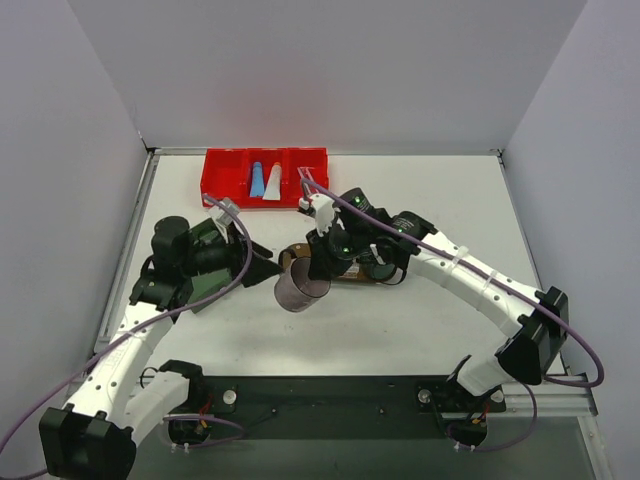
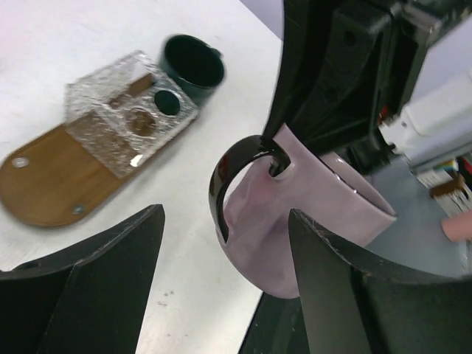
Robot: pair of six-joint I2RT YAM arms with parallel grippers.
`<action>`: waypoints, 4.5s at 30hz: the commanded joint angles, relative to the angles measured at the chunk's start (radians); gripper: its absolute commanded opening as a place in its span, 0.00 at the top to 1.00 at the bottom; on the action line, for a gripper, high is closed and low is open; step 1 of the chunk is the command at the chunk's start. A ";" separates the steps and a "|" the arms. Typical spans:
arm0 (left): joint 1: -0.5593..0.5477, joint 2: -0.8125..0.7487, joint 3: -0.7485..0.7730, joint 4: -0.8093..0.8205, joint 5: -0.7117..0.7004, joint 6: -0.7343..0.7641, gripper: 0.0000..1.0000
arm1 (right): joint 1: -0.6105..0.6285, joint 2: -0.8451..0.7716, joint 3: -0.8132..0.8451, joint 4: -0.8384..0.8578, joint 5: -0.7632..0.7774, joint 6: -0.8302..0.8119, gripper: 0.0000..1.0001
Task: Prepare toiletry sets of a toothbrush and toothpaste on the tray
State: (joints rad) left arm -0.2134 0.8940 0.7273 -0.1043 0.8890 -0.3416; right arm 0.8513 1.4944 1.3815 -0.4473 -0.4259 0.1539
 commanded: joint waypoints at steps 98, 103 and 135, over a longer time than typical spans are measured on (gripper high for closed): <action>-0.204 -0.191 -0.029 -0.077 -0.553 0.268 1.00 | 0.130 0.070 0.212 -0.001 0.138 0.088 0.61; -0.204 -0.191 -0.028 -0.075 -0.556 0.268 1.00 | 0.134 0.110 0.226 -0.002 0.130 0.093 0.67; -0.202 -0.263 -0.055 -0.031 -0.553 0.239 1.00 | 0.135 0.188 0.235 0.030 -0.016 0.159 0.98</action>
State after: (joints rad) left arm -0.4114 0.6823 0.6521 -0.2749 0.3023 -0.0639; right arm 0.9833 1.6669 1.5860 -0.4355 -0.4210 0.3046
